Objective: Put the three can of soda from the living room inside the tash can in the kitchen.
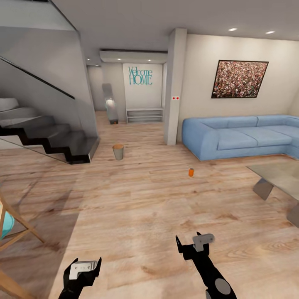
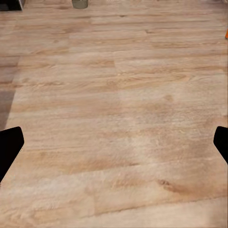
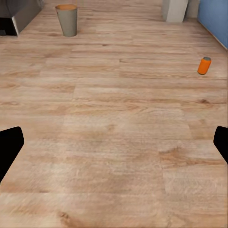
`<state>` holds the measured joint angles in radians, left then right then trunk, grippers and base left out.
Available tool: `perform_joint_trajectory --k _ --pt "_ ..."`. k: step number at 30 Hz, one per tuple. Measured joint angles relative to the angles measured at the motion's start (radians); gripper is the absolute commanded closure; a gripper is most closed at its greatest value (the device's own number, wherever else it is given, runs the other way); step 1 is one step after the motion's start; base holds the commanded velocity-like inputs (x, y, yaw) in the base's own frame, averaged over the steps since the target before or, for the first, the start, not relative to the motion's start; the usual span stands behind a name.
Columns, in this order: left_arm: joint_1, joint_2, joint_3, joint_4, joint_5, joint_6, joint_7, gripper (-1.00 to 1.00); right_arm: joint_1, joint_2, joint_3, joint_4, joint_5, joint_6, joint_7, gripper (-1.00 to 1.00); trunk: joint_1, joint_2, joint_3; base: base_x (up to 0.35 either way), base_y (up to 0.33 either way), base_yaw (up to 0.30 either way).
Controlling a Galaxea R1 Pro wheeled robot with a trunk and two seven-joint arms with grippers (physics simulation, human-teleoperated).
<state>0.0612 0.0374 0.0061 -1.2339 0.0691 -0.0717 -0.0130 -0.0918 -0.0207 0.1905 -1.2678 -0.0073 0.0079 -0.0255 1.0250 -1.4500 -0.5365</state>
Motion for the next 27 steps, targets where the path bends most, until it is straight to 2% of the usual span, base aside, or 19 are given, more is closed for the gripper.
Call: perform_joint_trajectory --k 6,8,12,15,17,18,21,25,27 --pt "-0.001 0.005 0.002 -0.010 0.011 0.001 -0.001 -1.00 0.002 -0.001 -0.001 0.001 0.000 -0.007 0.001 -1.00 0.000 0.000 0.000 0.322 0.097 0.000" --pt "-0.002 0.018 0.053 -0.013 0.053 0.000 -0.002 -1.00 0.003 -0.007 -0.006 0.001 0.000 -0.009 0.002 -1.00 0.000 0.000 0.000 0.322 0.044 0.000" --pt "-0.003 0.033 0.157 -0.025 0.090 -0.001 -0.002 -1.00 0.020 -0.019 -0.022 0.027 0.000 -0.054 0.003 -1.00 0.000 0.000 0.000 0.322 0.017 0.000" --pt "-0.003 0.036 0.191 -0.027 0.112 0.000 -0.002 -1.00 0.027 -0.022 -0.025 0.038 0.000 -0.073 0.005 -1.00 0.000 0.000 0.000 0.322 0.007 0.000" --pt "-0.003 0.039 0.206 -0.028 0.135 -0.001 -0.002 -1.00 0.030 -0.023 -0.026 0.042 0.001 -0.080 0.006 -1.00 0.000 0.000 0.000 0.322 0.003 0.000" --pt "-0.003 0.043 0.215 -0.029 0.159 -0.001 -0.002 -1.00 0.032 -0.024 -0.027 0.045 0.002 -0.085 0.007 -1.00 0.000 0.000 0.000 0.322 0.002 0.000" --pt "-0.002 0.050 0.225 -0.031 0.188 -0.004 -0.002 -1.00 0.043 -0.031 -0.028 0.052 0.004 -0.091 0.007 -1.00 0.000 0.000 0.000 0.322 0.001 0.000" --pt "0.000 0.053 0.229 -0.029 0.199 -0.006 -0.002 -1.00 0.058 -0.070 -0.027 0.065 0.000 -0.117 0.009 -1.00 0.000 0.000 0.000 0.319 0.000 0.000" --pt "0.000 0.052 0.229 -0.028 0.199 -0.006 -0.002 -1.00 0.059 -0.073 -0.027 0.066 0.000 -0.125 0.010 -1.00 0.000 0.000 0.000 0.310 0.000 0.000"
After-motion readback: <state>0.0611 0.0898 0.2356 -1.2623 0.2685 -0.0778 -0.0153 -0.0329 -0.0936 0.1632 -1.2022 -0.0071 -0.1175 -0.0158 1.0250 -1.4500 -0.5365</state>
